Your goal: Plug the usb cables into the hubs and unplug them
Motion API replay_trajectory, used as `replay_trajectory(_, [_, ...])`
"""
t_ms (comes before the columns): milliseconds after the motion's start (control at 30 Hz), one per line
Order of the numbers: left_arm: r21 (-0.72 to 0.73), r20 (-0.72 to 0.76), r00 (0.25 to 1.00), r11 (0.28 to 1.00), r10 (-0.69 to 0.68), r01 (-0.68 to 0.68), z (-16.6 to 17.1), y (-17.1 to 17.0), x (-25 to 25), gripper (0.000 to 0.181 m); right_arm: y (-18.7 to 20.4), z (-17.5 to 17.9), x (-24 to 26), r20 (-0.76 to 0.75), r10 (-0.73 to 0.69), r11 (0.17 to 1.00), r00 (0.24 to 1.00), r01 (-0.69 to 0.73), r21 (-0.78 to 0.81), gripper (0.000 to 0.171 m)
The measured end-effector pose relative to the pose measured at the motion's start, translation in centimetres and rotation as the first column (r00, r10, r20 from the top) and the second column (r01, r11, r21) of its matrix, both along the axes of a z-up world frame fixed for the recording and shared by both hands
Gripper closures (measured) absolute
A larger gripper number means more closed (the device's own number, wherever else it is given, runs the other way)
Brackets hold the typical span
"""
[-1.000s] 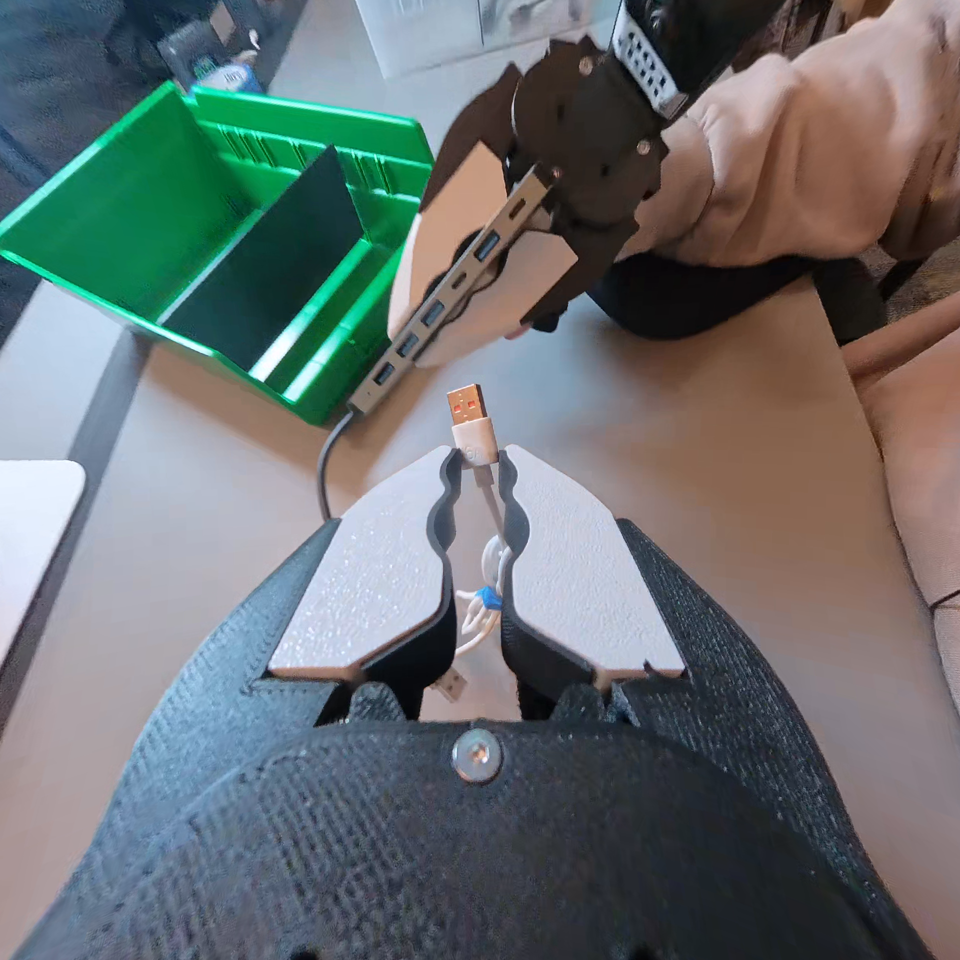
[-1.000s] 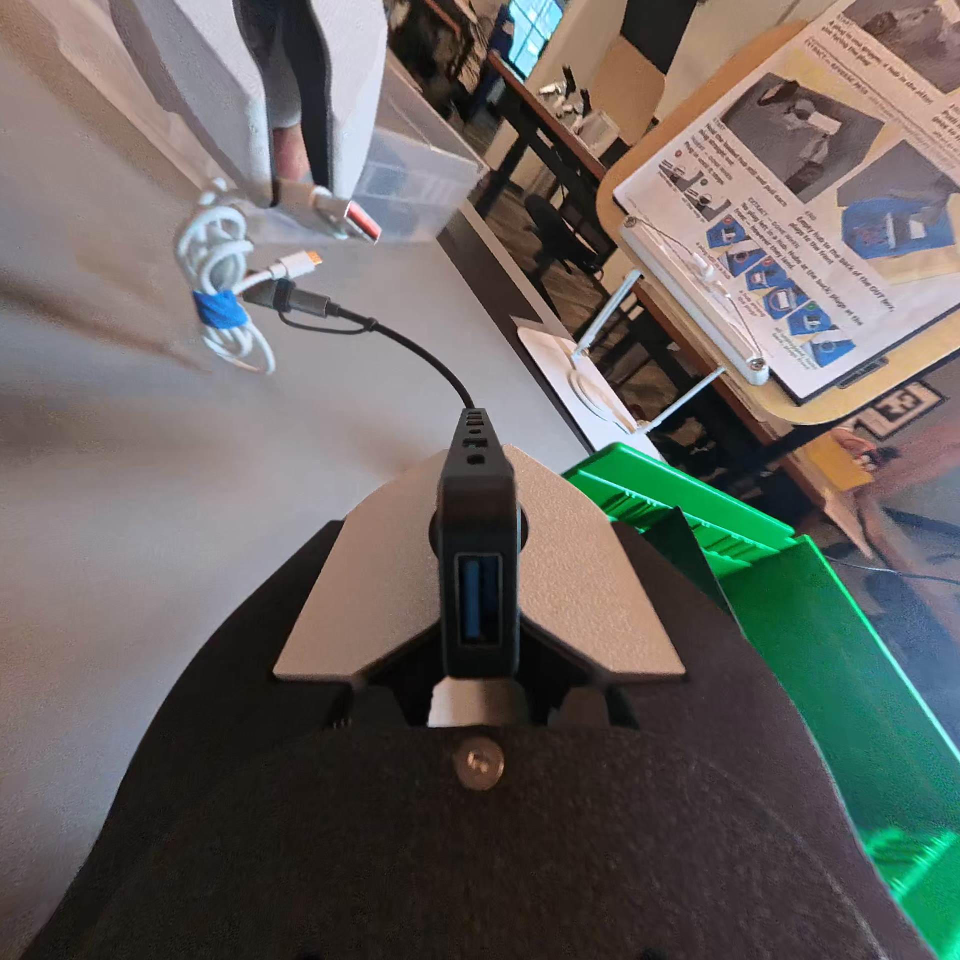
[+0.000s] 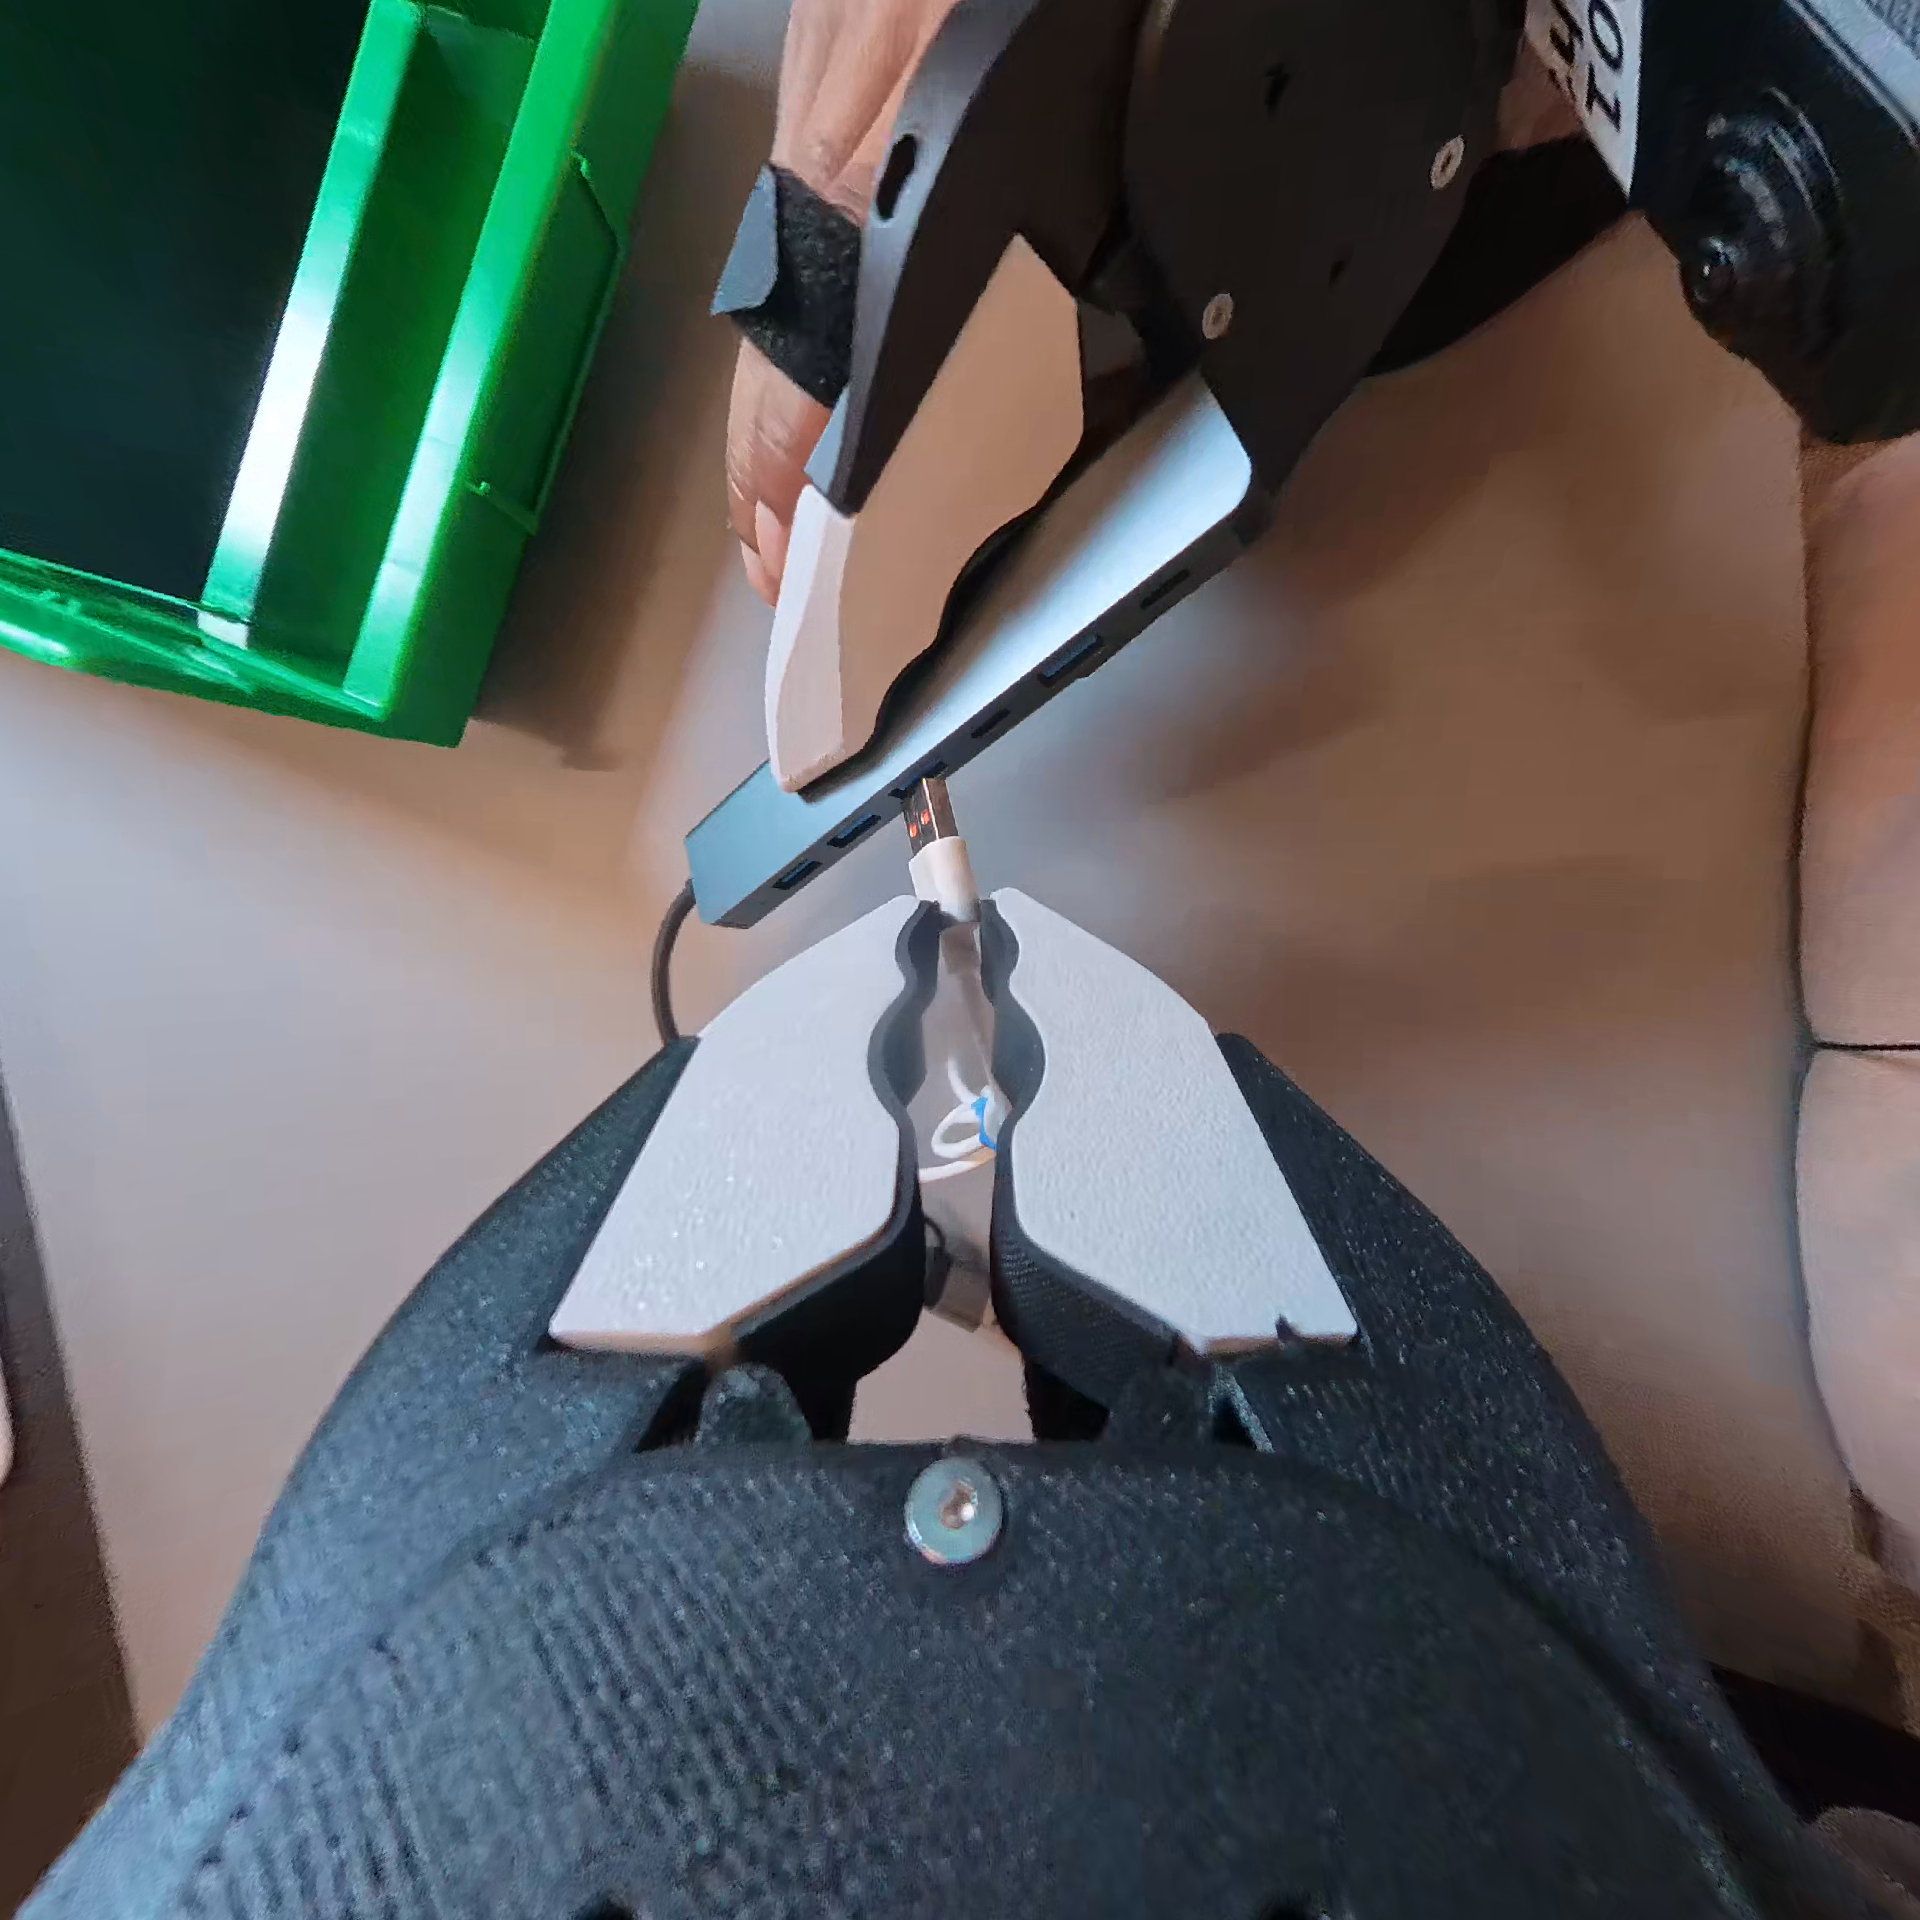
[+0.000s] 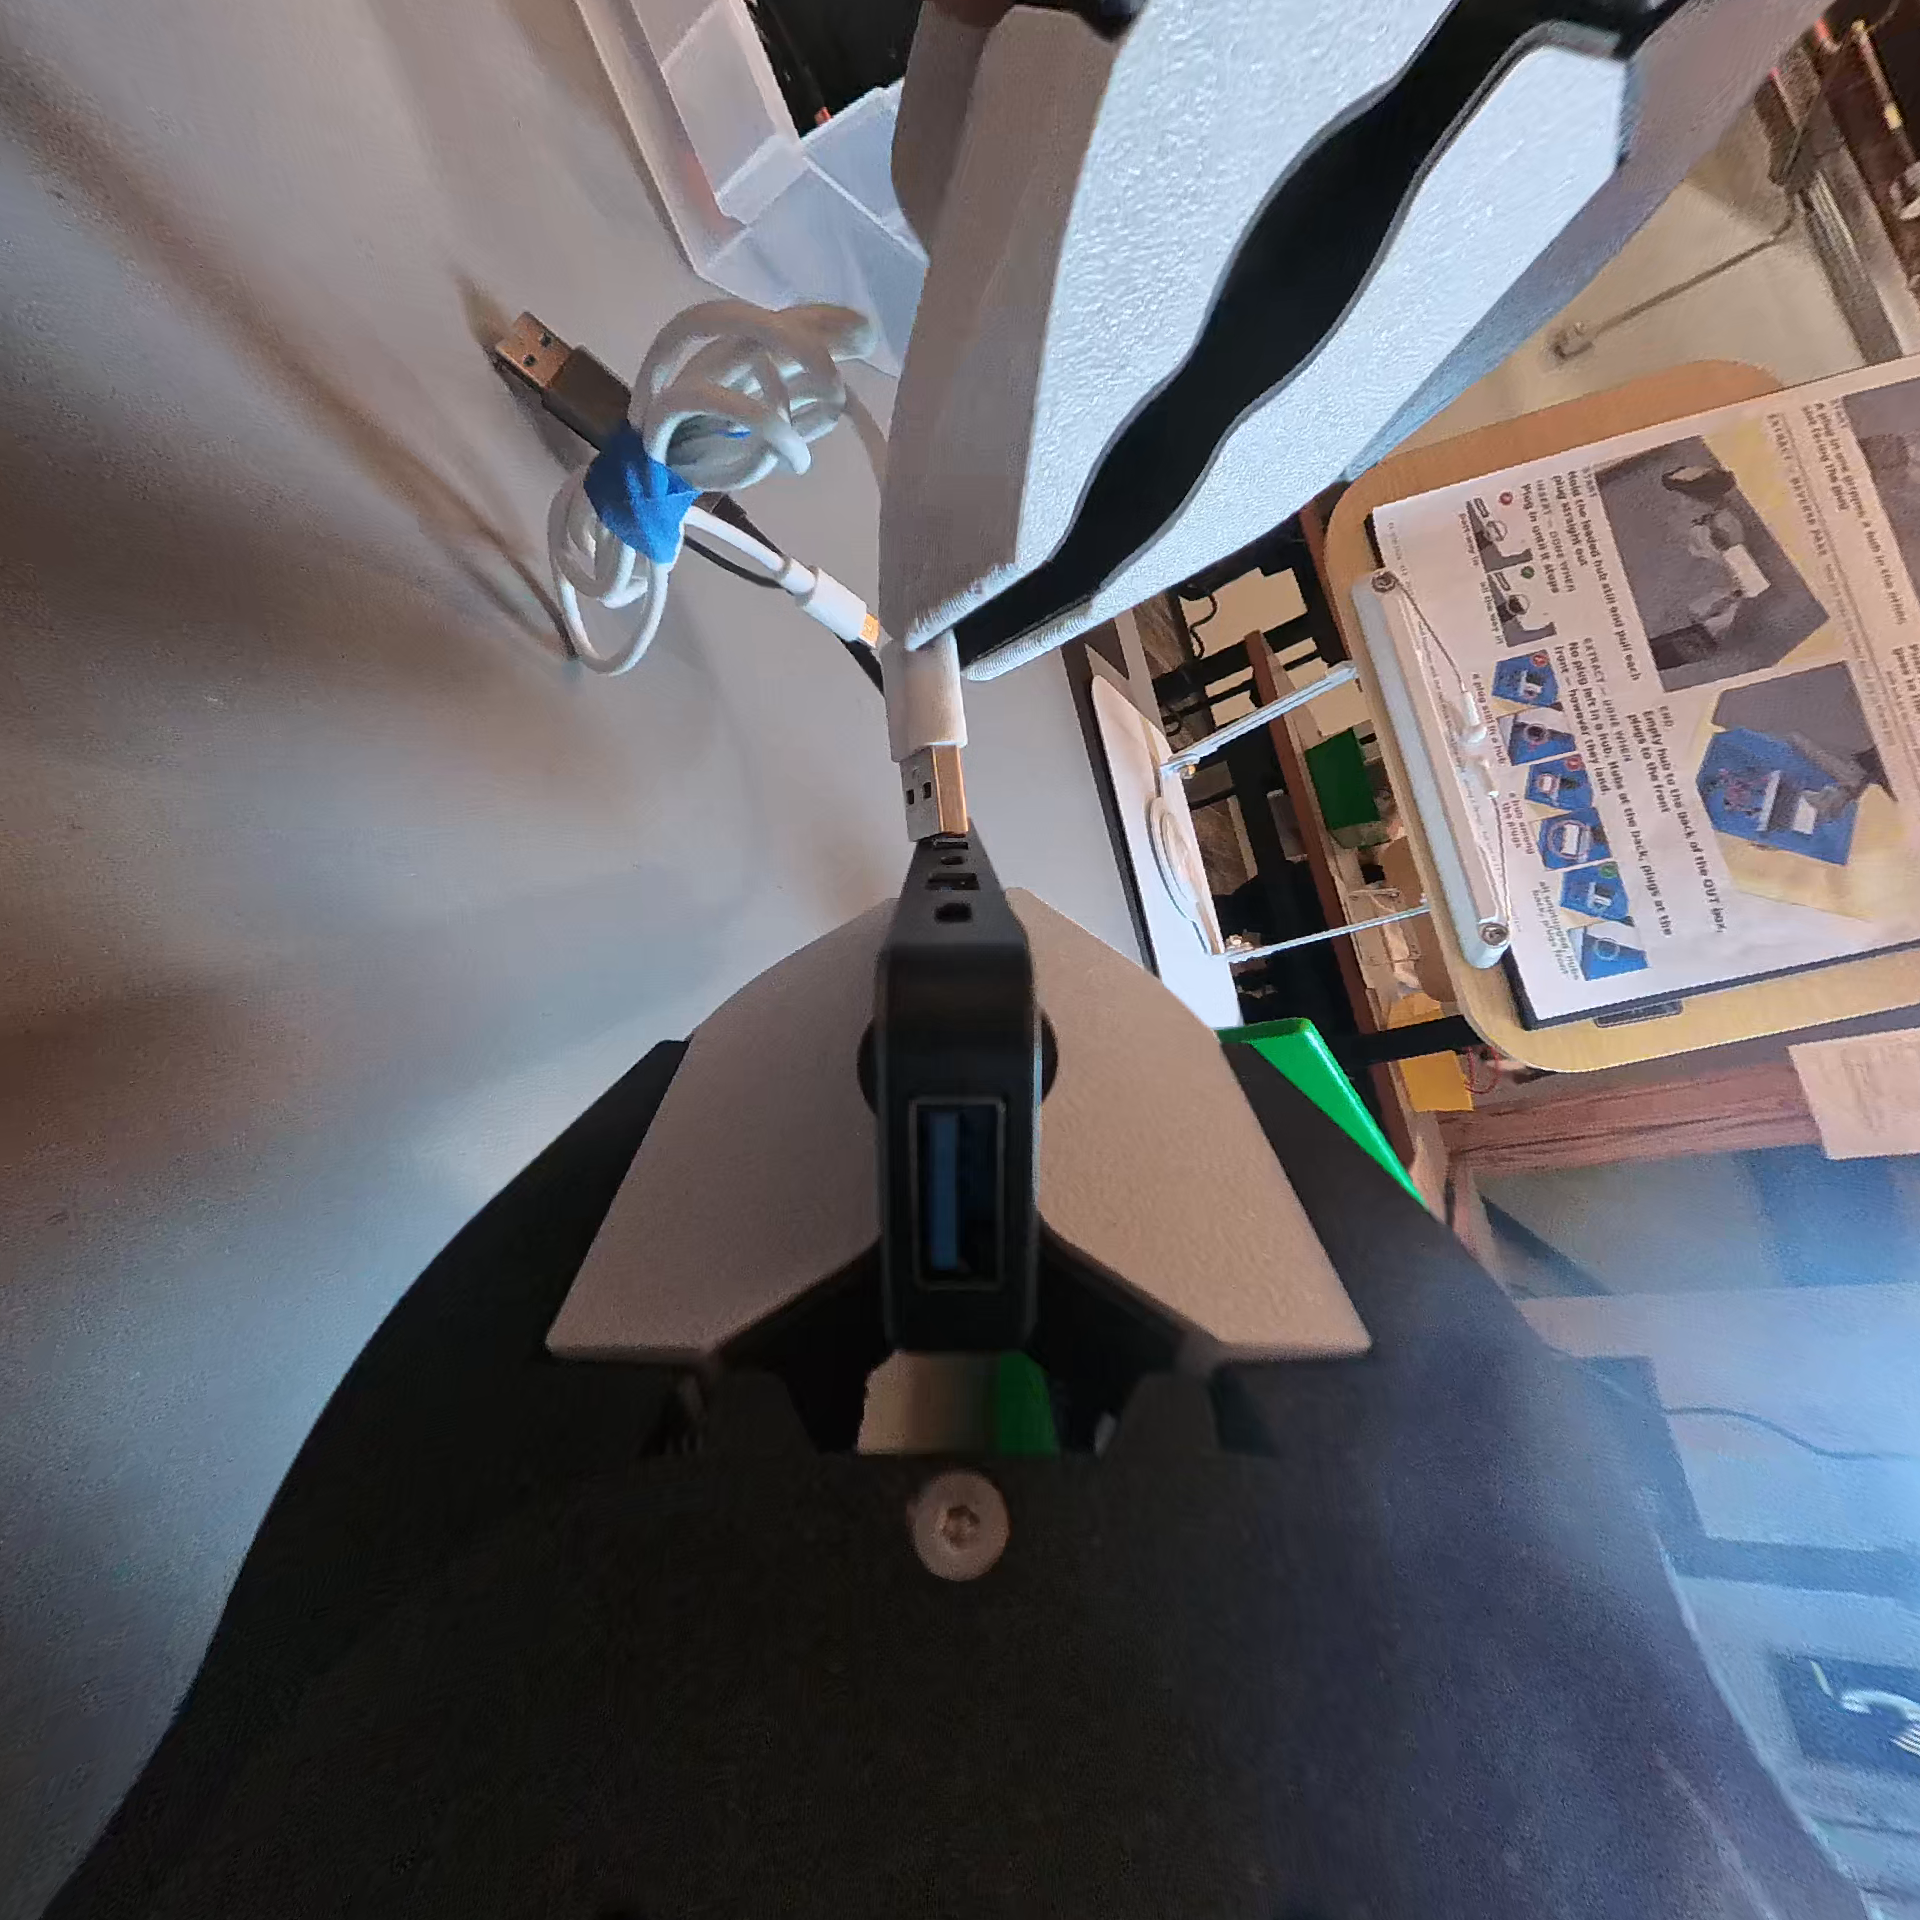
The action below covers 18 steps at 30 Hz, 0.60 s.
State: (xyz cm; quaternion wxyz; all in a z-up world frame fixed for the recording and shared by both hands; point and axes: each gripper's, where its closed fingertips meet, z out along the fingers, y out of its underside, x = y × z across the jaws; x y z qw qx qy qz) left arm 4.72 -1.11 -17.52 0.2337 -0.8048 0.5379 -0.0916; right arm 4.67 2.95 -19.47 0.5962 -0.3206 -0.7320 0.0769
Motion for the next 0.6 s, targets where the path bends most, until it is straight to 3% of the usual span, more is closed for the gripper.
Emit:
replay_trajectory(33, [0.021, -0.034, 0.999, 1.0, -0.009, 0.01, 0.03, 0.03, -0.04, 0.173, -0.03, -0.03, 0.01, 0.002, 0.002, 1.0, 1.0, -0.002, -0.014, 0.161])
replay_trajectory(300, [0.099, -0.247, 0.963, 0.986, -0.107, 0.136, 0.2, -0.05, 0.01, 0.173, -0.54, -0.41, -0.05, 0.013, 0.031, 0.994, 0.999, -0.03, -0.11, 0.161])
replay_trajectory(600, [0.024, -0.405, 0.904, 0.987, -0.135, 0.158, -0.19, 0.55, -0.29, 0.173, -0.26, -0.85, 0.13, 0.046, 0.007, 0.994, 0.999, -0.002, -0.105, 0.161])
